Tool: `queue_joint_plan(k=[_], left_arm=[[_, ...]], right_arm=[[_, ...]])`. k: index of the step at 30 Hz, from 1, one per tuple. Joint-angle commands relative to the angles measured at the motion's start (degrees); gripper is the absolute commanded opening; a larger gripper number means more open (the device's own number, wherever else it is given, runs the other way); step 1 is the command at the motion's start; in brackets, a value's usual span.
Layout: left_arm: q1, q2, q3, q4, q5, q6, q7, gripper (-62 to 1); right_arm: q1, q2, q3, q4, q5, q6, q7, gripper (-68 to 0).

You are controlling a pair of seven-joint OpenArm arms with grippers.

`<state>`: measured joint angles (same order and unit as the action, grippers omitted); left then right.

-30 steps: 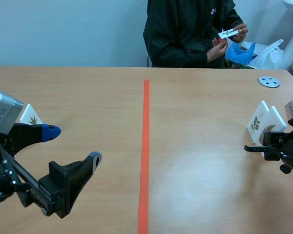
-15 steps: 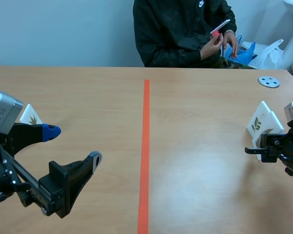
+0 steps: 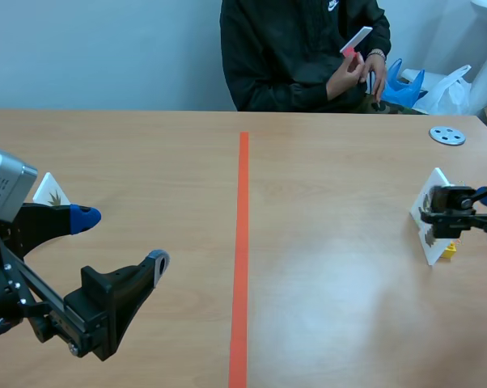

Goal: Sort the leaf by its shape. The table is split by an orange tape line. A compound leaf with several leaflets goes to the left side, a simple leaf with one blade goes to the right side. Return to the home posture when a red brick is placed on the table.

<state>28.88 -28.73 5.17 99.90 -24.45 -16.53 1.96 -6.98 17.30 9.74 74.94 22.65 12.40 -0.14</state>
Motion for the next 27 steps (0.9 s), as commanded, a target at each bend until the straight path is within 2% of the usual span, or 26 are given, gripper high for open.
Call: queue_joint_plan(k=[1, 7, 11, 13, 20, 27], left_arm=[[-0.15, 0.15, -0.15, 1.42, -0.35, 0.04, -0.83, 1.4], [-0.15, 0.15, -0.15, 1.42, -0.35, 0.04, -0.83, 1.4], [-0.15, 0.15, -0.15, 1.42, -0.35, 0.07, -0.81, 1.4], [-0.15, 0.13, -0.15, 1.42, -0.35, 0.07, -0.79, 1.4], [-0.15, 0.13, -0.15, 1.42, -0.35, 0.07, -0.37, 1.4], [-0.15, 0.13, -0.15, 1.42, -0.33, 0.07, -0.35, 1.4]], right_arm=[[-1.46, 1.46, 1.84, 3.02, 1.60, -0.02, 0.04, -26.2], [-7.96, 2.89, 6.95, 14.99, 6.38, 6.27, -3.50, -10.3], [-12.83, 4.83, 7.65, 21.84, 9.05, 10.14, -6.10, -3.6], [-15.69, 5.40, 7.67, 24.90, 10.40, 11.26, -6.84, -1.5], [-25.00, 4.90, 7.61, 33.46, 13.70, 12.79, -8.13, -0.7], [-30.71, 4.90, 7.50, 37.33, 15.54, 13.22, -9.66, -0.8]])
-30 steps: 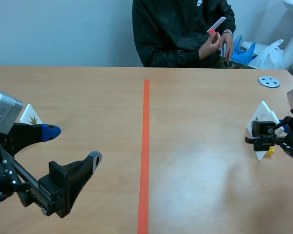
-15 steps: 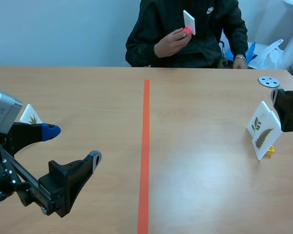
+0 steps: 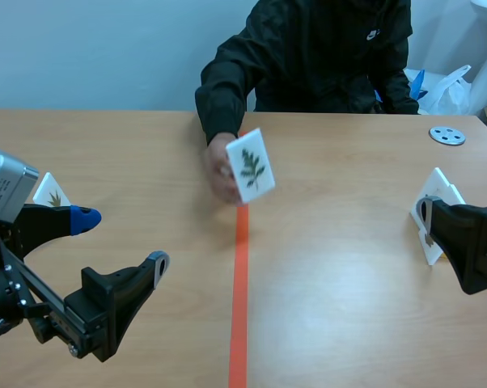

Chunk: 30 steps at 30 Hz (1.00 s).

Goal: Sort the leaf by its shape. The table is split by an orange tape line. A compound leaf with several leaflets goes to the left side, a simple leaf with one blade goes to the right side. Return to the home posture when a red brick is placed on the table.

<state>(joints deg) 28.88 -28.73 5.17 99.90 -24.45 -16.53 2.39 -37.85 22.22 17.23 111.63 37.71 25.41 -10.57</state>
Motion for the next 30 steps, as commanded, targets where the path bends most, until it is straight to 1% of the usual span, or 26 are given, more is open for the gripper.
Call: queue_joint_plan(k=[1, 9, 16, 19, 23, 30], left_arm=[[-0.15, 0.13, -0.15, 1.42, -0.33, 0.07, -0.79, 1.4], [-0.15, 0.13, -0.15, 1.42, -0.33, 0.07, -0.79, 1.4], [-0.15, 0.13, -0.15, 1.42, -0.33, 0.07, -0.76, 1.4], [-0.15, 0.13, -0.15, 1.42, -0.33, 0.07, -0.76, 1.4], [-0.15, 0.13, -0.15, 1.42, -0.33, 0.07, -0.76, 1.4], [-0.15, 0.13, -0.15, 1.42, -0.33, 0.07, -0.76, 1.4]], right_arm=[[-0.39, -0.02, -0.13, 0.87, 0.48, 0.22, 0.76, -0.8], [-1.36, -0.20, -2.05, 0.94, 0.44, 0.17, 0.61, -0.8], [-1.36, -0.79, -5.11, 0.94, -0.02, 0.15, 0.59, -0.8], [-1.33, -0.96, -6.40, 0.94, -0.50, -0.11, 0.66, -0.8], [-1.03, -0.94, -7.69, 0.92, -2.36, -0.48, 1.03, -0.8], [-1.03, -0.94, -8.59, 0.92, -2.60, -0.48, 1.53, -0.8]])
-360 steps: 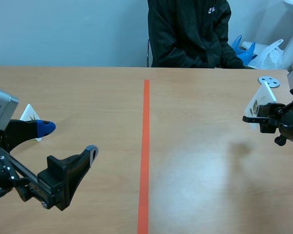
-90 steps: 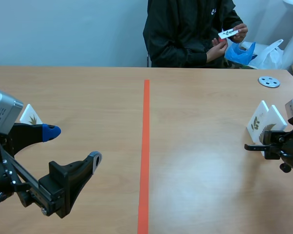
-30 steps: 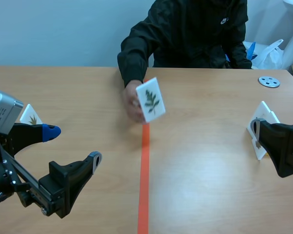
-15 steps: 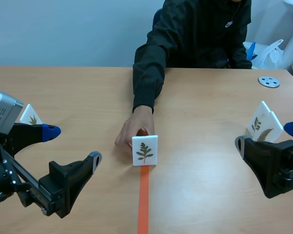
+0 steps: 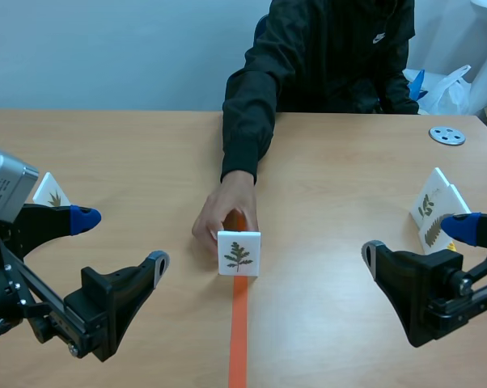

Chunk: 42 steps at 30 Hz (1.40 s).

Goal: Sort the leaf by its shape. The table is split by an orange tape line. A compound leaf with several leaflets goes to the left side, a simple leaf with one blade goes to the right side. Return to the home posture when a red brick is placed on the table.

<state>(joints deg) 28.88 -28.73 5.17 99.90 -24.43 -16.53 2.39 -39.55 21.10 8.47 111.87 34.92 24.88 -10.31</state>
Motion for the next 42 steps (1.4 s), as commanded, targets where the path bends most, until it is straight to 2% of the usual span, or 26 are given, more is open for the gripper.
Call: queue_joint_plan(k=[1, 10, 15, 23, 35, 42], left_arm=[[-0.15, 0.13, -0.15, 1.42, -0.35, 0.07, -0.76, 1.4], [-0.15, 0.13, -0.15, 1.42, -0.35, 0.07, -0.79, 1.4], [-0.15, 0.13, -0.15, 1.42, -0.35, 0.07, -0.79, 1.4], [-0.15, 0.15, -0.15, 1.42, -0.35, 0.07, -0.79, 1.4], [-0.15, 0.15, -0.15, 1.42, -0.35, 0.07, -0.81, 1.4], [-0.15, 0.15, -0.15, 1.42, -0.35, 0.07, -0.83, 1.4]], right_arm=[[0.68, 0.17, 0.17, 0.68, 0.22, 0.04, 1.55, -0.8], [1.95, 0.22, -0.20, 0.68, -0.31, 0.50, 1.62, -0.8], [4.26, 0.37, -3.45, 0.66, -2.62, 0.74, 1.62, -0.8], [10.16, 0.50, -10.91, -1.46, -13.64, 0.70, 3.69, -0.8], [25.24, 0.44, -23.43, -17.53, -21.27, 0.70, 9.81, -0.8], [33.92, -1.46, -30.53, -28.30, -25.88, 0.44, 13.20, -0.8]])
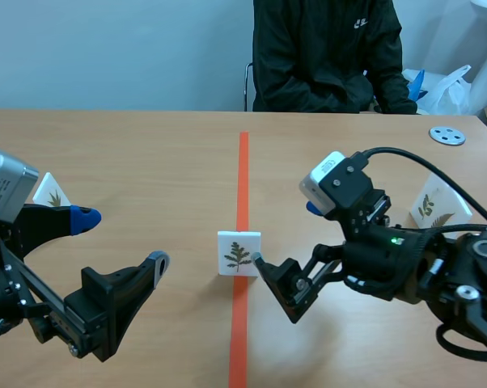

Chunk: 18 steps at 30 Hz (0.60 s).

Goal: Sort the leaf by its shape. The table is split by an orange tape line. A compound leaf with several leaflets goes to the left side, a simple leaf with one blade goes to the right side. Return to the home posture when a red brick is placed on the table.

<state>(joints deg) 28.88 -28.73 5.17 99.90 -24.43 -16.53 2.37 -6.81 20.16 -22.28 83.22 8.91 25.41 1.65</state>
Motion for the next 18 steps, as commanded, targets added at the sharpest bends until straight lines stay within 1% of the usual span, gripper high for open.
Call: queue_joint_plan(k=[1, 8, 12, 13, 16, 18], left_arm=[[-0.15, 0.15, -0.15, 1.42, -0.35, 0.07, -0.81, 1.4], [-0.15, 0.15, -0.15, 1.42, -0.33, 0.07, -0.83, 1.4], [-0.15, 0.15, -0.15, 1.42, -0.33, 0.07, -0.83, 1.4], [-0.15, 0.15, -0.15, 1.42, -0.33, 0.07, -0.83, 1.4], [-0.15, 0.15, -0.15, 1.42, -0.33, 0.07, -0.85, 1.4], [-0.17, 0.15, -0.15, 1.42, -0.33, 0.07, -0.90, 1.4]], right_arm=[[2.34, -1.05, -0.57, -1.46, -0.20, -0.09, 1.62, -0.9], [9.09, -5.84, -5.42, -13.27, -3.82, -0.33, 5.07, -1.2], [10.95, -7.87, -7.91, -16.79, -6.21, -0.83, 6.29, -1.3], [11.15, -8.24, -8.41, -17.33, -6.71, -1.55, 6.29, -1.7], [11.58, -8.98, -9.90, -18.99, -7.48, -3.17, 6.64, -10.3], [11.61, -9.40, -10.49, -19.80, -8.09, -4.20, 7.17, -13.8]])
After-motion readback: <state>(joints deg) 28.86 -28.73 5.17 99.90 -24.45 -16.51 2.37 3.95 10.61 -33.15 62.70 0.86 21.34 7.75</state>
